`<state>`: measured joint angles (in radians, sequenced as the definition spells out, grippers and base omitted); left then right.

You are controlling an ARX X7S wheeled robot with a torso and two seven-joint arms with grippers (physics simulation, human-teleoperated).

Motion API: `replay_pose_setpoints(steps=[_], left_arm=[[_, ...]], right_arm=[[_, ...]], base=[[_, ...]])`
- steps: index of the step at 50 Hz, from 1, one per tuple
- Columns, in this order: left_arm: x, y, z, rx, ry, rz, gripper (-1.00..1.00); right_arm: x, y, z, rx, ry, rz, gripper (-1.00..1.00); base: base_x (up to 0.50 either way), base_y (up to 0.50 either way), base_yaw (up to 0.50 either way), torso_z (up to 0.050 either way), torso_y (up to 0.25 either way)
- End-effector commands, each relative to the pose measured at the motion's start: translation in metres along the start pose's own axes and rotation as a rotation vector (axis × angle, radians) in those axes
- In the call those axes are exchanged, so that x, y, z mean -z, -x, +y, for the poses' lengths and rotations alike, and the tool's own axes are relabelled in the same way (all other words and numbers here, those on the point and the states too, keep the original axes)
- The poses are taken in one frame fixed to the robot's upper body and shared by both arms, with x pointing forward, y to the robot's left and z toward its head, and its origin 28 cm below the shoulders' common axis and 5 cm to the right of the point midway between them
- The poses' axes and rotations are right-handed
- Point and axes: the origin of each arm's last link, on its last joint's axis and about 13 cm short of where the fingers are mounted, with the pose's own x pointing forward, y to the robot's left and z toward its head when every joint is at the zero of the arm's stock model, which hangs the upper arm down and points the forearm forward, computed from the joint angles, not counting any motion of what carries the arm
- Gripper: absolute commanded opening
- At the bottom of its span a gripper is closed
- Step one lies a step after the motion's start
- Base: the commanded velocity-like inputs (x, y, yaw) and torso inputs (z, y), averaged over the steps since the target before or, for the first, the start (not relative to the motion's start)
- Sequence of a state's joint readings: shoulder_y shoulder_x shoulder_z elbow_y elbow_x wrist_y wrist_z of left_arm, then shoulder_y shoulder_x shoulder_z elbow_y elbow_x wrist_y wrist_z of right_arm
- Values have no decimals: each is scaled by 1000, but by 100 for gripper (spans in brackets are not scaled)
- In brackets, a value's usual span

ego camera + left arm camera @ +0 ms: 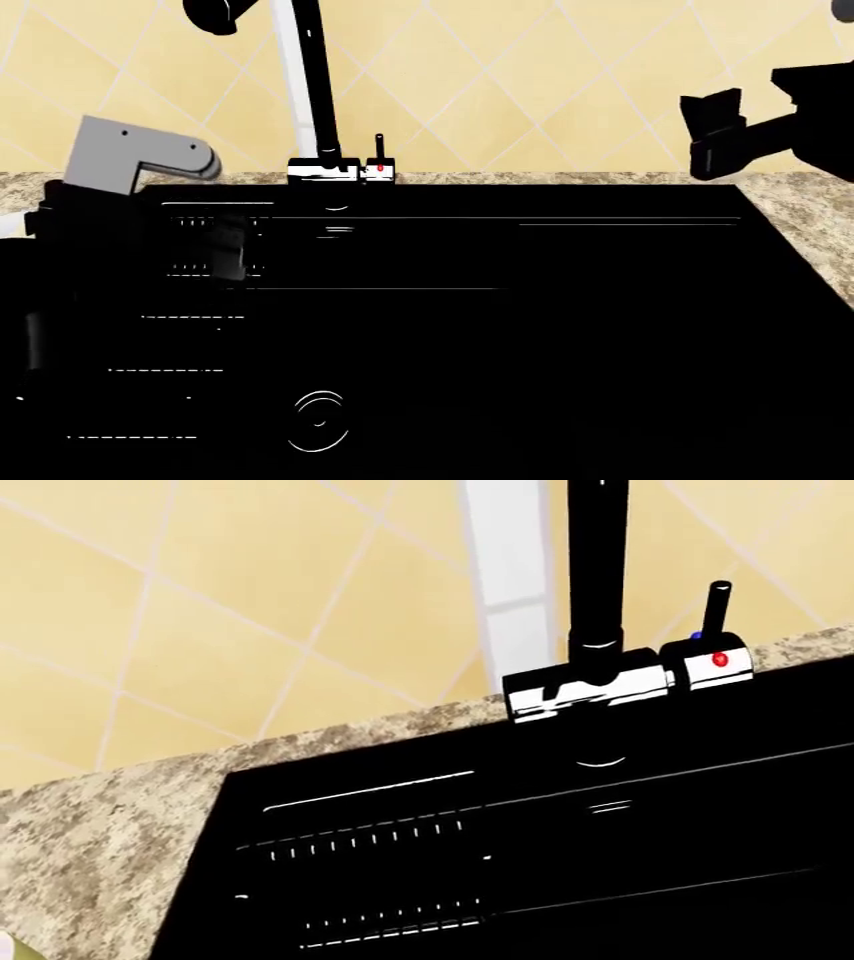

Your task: Pick the cup and bowl from the sink and place them on the counter for drying.

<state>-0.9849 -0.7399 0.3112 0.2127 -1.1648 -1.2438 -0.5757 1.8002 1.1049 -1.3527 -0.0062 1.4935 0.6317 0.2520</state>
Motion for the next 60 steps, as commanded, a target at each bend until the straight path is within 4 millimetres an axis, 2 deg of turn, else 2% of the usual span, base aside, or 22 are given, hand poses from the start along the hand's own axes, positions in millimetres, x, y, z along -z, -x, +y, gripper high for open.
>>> replay_pose_setpoints(steps=[1, 9, 18, 25, 44, 60], left_arm=[[-1, -2, 0, -13, 45, -18, 100], [-7, -1, 4, -34, 85, -30, 100], [-27, 6, 14, -48, 110, -72, 100], [-35, 11, 19, -56, 121, -93, 100], [-66, 17, 32, -86, 125, -155, 100], [-90, 11, 36, -83, 144, -183, 100]], right_arm=[[20, -10, 11, -5, -113, -84, 100], [9, -8, 12, -2, -87, -100, 100], [5, -4, 8, 33, -69, -127, 100], [-4, 0, 6, 32, -49, -144, 100], [-2, -2, 6, 43, -9, -174, 100], [-2, -2, 5, 55, 37, -194, 100]], base=[[0, 0, 0, 0, 0], [0, 0, 0, 0, 0], [0, 0, 0, 0, 0], [0, 0, 0, 0, 0], [0, 0, 0, 0, 0], [0, 0, 0, 0, 0]])
